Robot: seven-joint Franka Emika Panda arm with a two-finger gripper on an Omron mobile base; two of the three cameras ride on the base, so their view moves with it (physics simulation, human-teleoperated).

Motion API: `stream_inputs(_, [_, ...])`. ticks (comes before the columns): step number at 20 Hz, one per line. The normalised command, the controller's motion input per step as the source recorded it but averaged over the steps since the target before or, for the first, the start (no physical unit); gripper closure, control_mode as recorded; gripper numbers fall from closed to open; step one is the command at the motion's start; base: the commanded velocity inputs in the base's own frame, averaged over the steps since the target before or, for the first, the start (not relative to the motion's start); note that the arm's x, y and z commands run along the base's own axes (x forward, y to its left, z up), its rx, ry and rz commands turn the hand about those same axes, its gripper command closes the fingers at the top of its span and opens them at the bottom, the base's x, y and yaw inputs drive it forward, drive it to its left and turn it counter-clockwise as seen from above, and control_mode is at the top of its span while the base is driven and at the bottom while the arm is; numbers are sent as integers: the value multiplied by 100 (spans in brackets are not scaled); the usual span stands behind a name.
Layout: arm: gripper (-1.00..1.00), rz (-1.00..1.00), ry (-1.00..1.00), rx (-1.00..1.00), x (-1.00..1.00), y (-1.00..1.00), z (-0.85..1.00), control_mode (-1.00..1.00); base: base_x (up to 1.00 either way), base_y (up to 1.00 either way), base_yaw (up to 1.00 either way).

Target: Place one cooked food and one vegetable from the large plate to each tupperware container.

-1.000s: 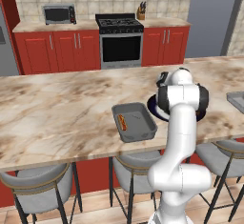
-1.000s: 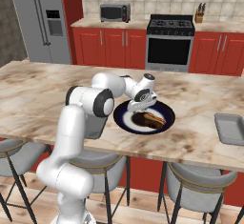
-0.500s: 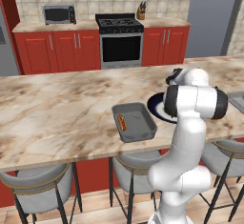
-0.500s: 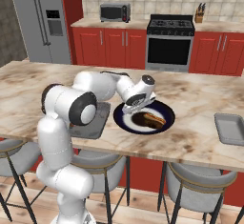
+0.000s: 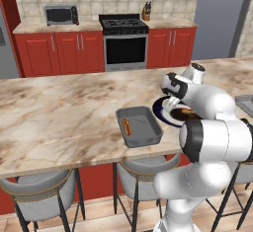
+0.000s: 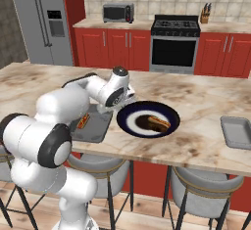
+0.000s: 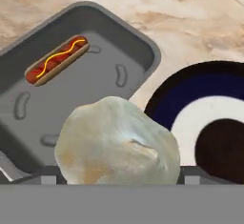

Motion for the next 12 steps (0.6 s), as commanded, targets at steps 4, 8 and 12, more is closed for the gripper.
stream_inputs(4, [100, -9, 38, 0, -8, 100, 70, -100, 0, 0, 0])
stream_inputs(8, [100, -12, 14, 2, -24, 80, 3, -100, 0, 0, 0])
stream_inputs(12, [100, -13, 0, -3, -41, 28, -39, -100, 0, 0, 0])
